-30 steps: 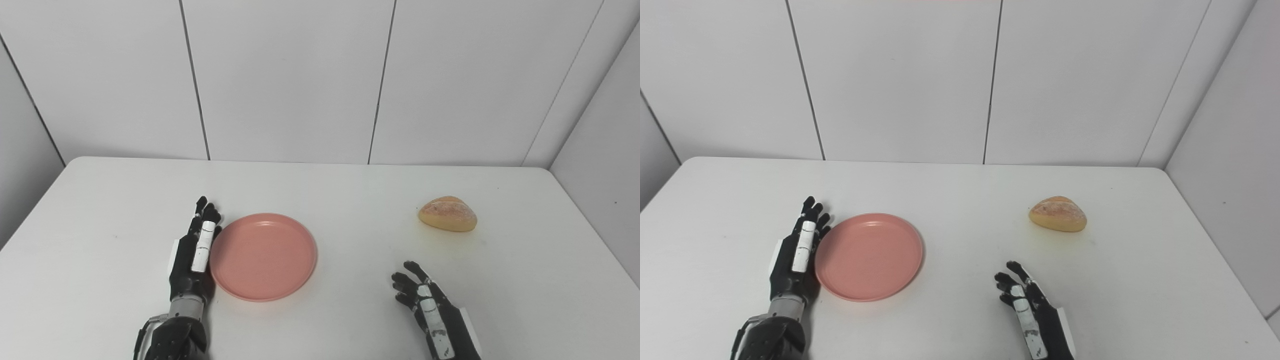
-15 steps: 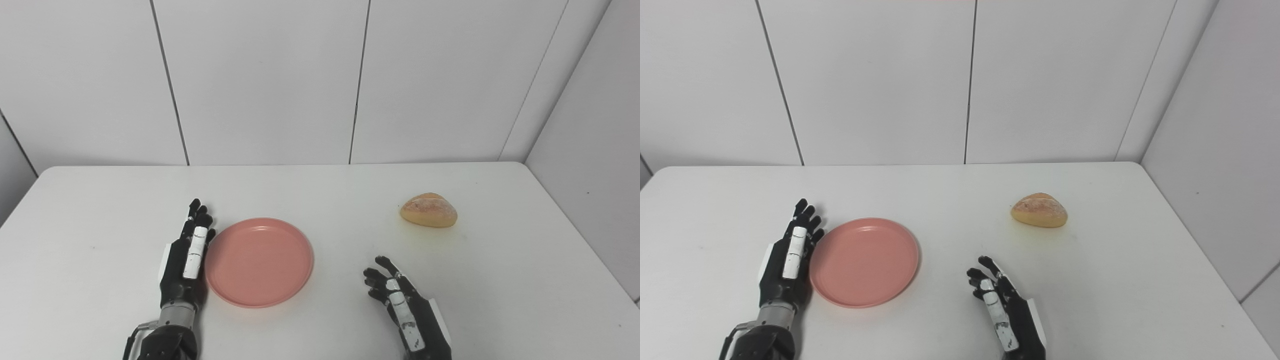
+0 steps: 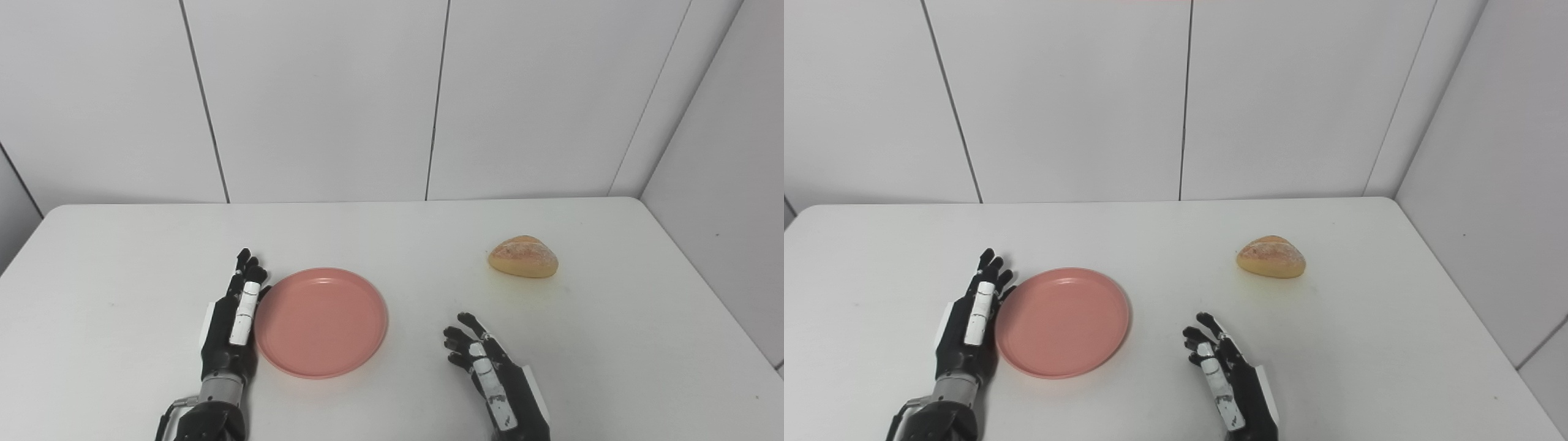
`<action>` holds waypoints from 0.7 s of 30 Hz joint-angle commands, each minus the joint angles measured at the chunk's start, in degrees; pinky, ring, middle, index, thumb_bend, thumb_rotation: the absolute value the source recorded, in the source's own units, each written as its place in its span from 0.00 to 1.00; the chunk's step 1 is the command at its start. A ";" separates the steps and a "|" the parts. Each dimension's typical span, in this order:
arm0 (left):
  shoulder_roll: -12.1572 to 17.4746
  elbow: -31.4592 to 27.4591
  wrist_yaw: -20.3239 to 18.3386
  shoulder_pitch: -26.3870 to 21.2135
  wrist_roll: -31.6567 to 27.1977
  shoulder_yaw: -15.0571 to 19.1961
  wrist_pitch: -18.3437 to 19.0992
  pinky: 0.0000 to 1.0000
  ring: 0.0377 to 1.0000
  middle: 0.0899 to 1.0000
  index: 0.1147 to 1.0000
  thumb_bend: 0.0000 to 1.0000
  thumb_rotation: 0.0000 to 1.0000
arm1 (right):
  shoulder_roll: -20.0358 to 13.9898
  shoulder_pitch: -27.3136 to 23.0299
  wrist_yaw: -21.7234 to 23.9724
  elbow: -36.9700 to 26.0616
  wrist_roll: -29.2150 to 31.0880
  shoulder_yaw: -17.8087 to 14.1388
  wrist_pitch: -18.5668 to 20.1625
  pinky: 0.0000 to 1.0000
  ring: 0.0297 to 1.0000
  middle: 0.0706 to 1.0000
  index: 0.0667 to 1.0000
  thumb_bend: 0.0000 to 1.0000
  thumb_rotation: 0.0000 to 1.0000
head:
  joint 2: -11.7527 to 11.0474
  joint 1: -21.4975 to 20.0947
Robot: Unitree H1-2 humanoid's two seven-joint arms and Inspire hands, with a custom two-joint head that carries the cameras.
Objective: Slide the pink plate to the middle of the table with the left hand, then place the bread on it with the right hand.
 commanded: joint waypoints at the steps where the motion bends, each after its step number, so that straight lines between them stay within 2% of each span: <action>1: -0.09 -1.67 -0.50 -0.81 -0.12 -0.04 -1.67 0.94 0.97 0.99 0.98 0.89 0.81 | 0.69 -0.15 -0.67 -1.35 -1.32 -0.06 -1.80 0.82 0.82 0.80 0.85 0.76 0.81 | -0.03 -0.15; 6: 0.46 -2.02 -1.60 -0.59 -1.45 0.53 -0.97 0.99 0.99 1.00 1.00 0.89 0.79 | 0.43 -0.78 -2.58 -7.16 -7.59 0.19 -0.97 0.79 0.80 0.79 0.83 0.71 0.84 | -0.33 -1.09; 10: 0.24 -1.20 -1.31 -0.39 -1.34 1.01 -0.87 0.99 0.98 0.98 0.98 0.87 0.79 | -0.63 -2.14 -1.89 -11.06 -10.94 0.26 -1.06 0.75 0.77 0.77 0.83 0.70 0.78 | -0.74 -1.06; 15: 0.12 -0.65 -1.37 -0.32 -1.30 1.30 -1.29 0.96 0.96 0.97 0.98 0.87 0.79 | -5.06 -6.40 -0.73 -14.35 -19.29 -0.03 -0.34 0.65 0.72 0.75 0.85 0.74 0.84 | -1.12 -1.08; 18: 0.07 -0.23 -1.53 -0.40 -1.52 1.41 -1.52 0.96 0.96 0.98 0.98 0.88 0.79 | -8.39 -9.06 -0.55 -14.42 -25.95 0.11 -1.31 0.68 0.73 0.75 0.84 0.78 0.83 | -1.49 -1.07; 19: 0.02 -0.07 -1.52 -0.47 -1.64 1.50 -1.50 0.96 0.96 0.98 0.98 0.88 0.79 | -10.50 -10.40 0.13 -14.49 -30.13 0.43 -1.44 0.69 0.73 0.76 0.84 0.79 0.83 | -1.55 -1.05; 20: -0.02 0.04 -1.50 -0.52 -1.72 1.56 -1.50 0.96 0.96 0.98 0.98 0.88 0.79 | -11.97 -11.31 0.60 -14.56 -33.02 0.72 -1.44 0.71 0.76 0.78 0.86 0.85 0.78 | -1.55 -1.05; 21: -0.12 -0.02 -1.52 -0.54 -1.93 1.63 -1.34 0.96 0.96 0.98 0.98 0.88 0.79 | -14.22 -12.83 1.34 -14.59 -36.89 1.01 -1.93 0.72 0.77 0.79 0.86 0.86 0.76 | -1.77 -1.05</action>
